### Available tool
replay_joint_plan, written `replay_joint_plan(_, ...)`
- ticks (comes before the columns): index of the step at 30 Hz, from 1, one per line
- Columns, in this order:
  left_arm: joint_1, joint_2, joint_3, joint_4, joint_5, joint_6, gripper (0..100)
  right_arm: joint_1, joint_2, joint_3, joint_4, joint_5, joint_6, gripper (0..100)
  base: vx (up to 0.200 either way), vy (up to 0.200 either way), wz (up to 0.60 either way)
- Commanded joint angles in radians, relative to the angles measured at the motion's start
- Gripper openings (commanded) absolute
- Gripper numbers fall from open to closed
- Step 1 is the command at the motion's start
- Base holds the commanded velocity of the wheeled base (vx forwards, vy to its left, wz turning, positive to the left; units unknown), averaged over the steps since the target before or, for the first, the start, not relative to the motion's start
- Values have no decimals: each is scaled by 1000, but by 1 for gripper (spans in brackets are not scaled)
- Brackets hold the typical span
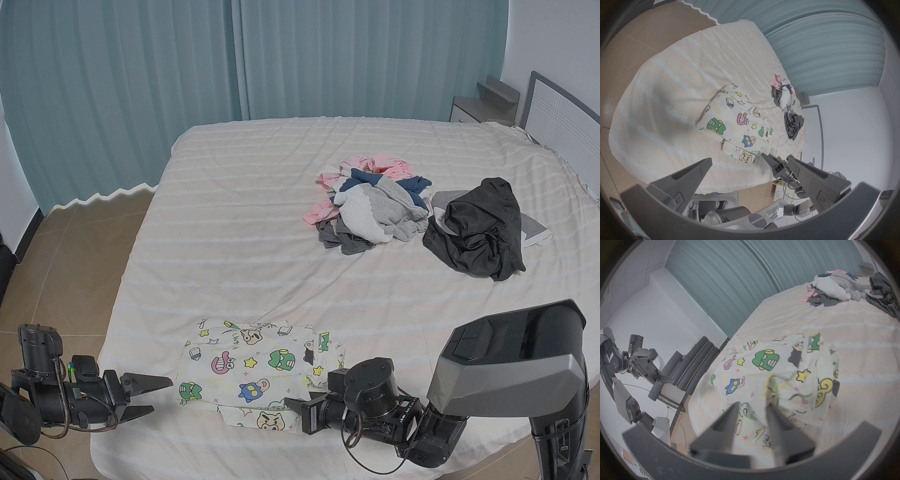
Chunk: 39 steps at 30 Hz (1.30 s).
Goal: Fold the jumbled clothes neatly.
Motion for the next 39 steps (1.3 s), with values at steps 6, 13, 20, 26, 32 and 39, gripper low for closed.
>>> replay_joint_plan(6,0,4,2,-1,0,0,100,-1,1,91,-32,-8,-5,0,0,0,0)
replay_joint_plan(13,0,4,5,-1,0,0,100,2,8,158,-82,-2,-1,0,0,0,0)
replay_joint_plan(20,0,4,6,-1,0,0,100,23,33,189,-107,0,4,0,0,0,0)
replay_joint_plan(26,0,4,6,-1,0,0,100,28,53,199,-107,-5,3,0,0,0,0)
replay_joint_plan(32,0,4,6,-1,0,0,100,20,42,224,-108,-6,3,100,0,0,0)
replay_joint_plan(39,0,4,6,-1,0,0,100,-20,-76,258,-131,0,-4,100,0,0,0)
